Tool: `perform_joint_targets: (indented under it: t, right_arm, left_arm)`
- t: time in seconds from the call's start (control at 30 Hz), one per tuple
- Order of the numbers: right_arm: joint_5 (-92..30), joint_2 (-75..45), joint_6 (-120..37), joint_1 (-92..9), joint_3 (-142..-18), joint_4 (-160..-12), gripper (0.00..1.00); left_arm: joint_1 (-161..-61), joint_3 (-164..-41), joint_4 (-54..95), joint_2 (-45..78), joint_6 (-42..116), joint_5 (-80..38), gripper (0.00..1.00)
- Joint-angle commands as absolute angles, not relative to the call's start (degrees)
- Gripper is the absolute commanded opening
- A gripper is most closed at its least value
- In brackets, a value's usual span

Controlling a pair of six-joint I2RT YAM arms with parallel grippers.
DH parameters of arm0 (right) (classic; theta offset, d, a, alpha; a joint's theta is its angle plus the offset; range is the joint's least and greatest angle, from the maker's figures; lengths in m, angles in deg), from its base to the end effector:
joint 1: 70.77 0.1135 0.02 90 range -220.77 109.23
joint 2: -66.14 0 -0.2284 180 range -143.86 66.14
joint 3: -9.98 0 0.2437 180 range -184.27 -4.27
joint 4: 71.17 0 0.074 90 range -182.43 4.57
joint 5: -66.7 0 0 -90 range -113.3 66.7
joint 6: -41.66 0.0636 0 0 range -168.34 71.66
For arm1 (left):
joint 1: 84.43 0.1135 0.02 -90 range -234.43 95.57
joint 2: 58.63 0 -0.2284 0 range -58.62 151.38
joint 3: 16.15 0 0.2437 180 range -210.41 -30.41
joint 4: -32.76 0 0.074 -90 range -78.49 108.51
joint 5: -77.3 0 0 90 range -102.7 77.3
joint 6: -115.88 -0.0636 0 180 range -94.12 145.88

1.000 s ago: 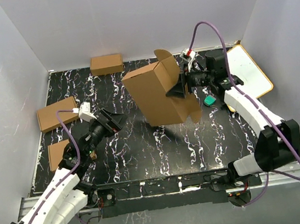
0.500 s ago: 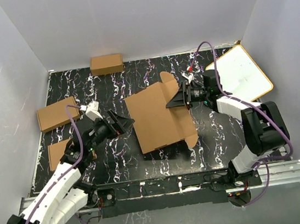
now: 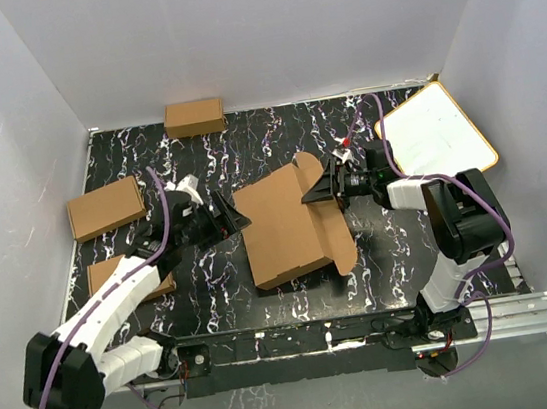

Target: Fold the paper box

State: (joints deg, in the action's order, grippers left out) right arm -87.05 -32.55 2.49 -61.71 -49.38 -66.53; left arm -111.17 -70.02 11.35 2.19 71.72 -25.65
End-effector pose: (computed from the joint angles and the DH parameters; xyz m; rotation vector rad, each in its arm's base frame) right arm 0.3139 0.1078 0.1267 0.1152 2.3248 1.7714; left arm 0.2349 -0.1343 0.2188 -0.2188 2.2013 -0.9812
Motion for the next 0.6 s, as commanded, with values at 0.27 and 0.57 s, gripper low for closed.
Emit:
perform_joint_targets:
  t: [0.27, 0.57]
  right_arm:
    - [-69.62, -28.23, -23.80, -61.10, -54.31, -84.60, 0.99]
    - [-56.94, -22.56, -33.46, -63.62, -55.47, -93.65, 0.99]
  left_arm:
    - [-111.04, -74.52, 7.51, 9.43, 67.51, -24.89, 0.82]
    - [-111.06, -76.17, 4.74, 7.93, 66.15, -24.11, 0.82]
